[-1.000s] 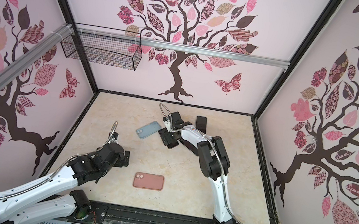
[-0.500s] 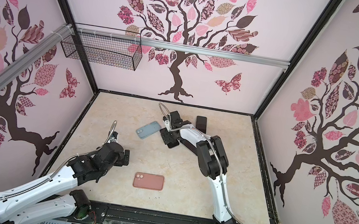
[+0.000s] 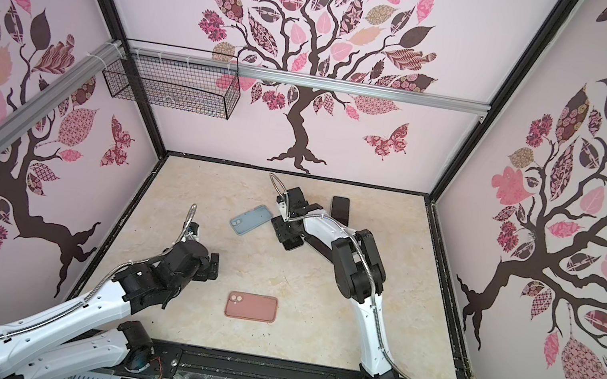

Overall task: Put the phone into the phone case
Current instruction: 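Grasp the black phone with purple edge in the right gripper and lift it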

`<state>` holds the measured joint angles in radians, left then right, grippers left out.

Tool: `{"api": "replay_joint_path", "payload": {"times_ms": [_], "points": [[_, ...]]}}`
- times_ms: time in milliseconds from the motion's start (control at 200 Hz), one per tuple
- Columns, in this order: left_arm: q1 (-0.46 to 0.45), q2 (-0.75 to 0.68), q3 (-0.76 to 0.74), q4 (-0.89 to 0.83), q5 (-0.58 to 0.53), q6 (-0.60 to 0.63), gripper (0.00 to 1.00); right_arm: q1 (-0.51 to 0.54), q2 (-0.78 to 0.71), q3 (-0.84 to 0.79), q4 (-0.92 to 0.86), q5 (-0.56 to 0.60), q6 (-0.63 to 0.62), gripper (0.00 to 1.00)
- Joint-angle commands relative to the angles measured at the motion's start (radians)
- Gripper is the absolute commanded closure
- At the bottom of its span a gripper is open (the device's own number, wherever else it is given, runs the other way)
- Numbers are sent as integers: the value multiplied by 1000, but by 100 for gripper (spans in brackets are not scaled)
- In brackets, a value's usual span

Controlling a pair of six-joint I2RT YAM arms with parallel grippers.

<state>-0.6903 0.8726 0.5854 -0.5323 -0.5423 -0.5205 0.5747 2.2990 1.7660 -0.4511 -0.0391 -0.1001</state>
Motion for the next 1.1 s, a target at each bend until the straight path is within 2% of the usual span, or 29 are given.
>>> {"api": "replay_joint_path", "payload": {"times_ms": [0, 330, 665, 890, 1095], "points": [[5, -9, -10, 11, 4, 4, 3, 5, 29, -52, -80, -27, 44, 43], [9, 19, -10, 65, 73, 11, 3, 4, -199, -258, 29, -112, 128, 55], [27, 96, 24, 138, 293, 39, 3, 5, -453, -538, 194, -198, 191, 65], [183, 157, 7, 297, 661, -1, 8, 8, -599, -697, 270, -237, 219, 66], [194, 276, 73, 318, 838, 19, 9, 18, -730, -814, 339, -266, 226, 68]]}}
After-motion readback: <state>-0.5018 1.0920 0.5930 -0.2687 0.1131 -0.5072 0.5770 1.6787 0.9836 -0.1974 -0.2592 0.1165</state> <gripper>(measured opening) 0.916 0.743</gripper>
